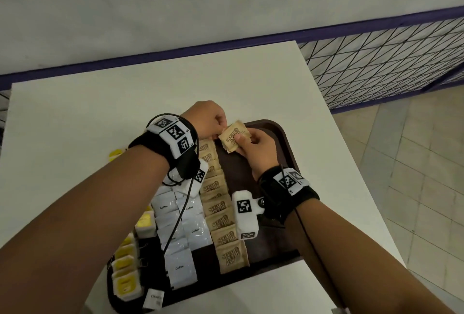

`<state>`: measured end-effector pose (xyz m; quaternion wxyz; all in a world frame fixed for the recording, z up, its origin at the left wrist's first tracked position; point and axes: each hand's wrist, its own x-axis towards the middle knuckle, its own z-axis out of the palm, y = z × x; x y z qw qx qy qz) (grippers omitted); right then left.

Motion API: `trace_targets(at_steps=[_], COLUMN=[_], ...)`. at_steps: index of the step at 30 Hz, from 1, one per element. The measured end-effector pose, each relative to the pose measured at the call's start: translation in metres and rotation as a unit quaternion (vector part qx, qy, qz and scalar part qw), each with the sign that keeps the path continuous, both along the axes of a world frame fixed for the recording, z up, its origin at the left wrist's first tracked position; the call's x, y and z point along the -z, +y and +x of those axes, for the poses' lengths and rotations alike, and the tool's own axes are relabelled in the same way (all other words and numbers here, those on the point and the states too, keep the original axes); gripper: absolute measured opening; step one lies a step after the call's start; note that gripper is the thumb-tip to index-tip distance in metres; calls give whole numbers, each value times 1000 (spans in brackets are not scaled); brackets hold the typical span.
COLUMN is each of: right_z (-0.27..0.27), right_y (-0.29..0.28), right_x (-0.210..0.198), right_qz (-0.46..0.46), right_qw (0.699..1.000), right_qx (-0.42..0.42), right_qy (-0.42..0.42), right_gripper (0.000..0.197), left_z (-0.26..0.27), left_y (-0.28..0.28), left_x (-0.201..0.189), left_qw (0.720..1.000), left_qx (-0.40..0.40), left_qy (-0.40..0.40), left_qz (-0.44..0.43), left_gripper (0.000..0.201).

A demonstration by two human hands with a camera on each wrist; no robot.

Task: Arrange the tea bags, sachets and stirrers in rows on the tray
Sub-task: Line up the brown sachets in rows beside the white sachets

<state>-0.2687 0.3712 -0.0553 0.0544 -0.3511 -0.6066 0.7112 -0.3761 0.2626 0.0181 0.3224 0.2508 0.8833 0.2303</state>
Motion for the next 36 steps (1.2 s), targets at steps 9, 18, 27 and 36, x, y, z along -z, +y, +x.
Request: trace_targets(at_steps=[9, 18, 27, 36], right_z=[-10, 5, 11, 24], right_y=[2, 12, 20, 25], right_x=[12, 15, 6, 6], right_qz=[281, 305, 318, 277], right_qw=[956, 946, 930, 941], right_qx=[-57, -94, -160, -163], right_qy=[-58, -62, -89, -110], right_gripper=[24, 6, 6, 15], left_z=[-16, -21, -23, -23], left_y=[9, 5, 6, 7], left_x=[13, 20, 25, 26], left_qw=[990, 980, 970, 958], left_qx=[87, 95, 114, 132], left_qy=[85, 130, 162, 185], left_qz=[-75, -118, -144, -176], left_gripper=[9, 21, 23, 21])
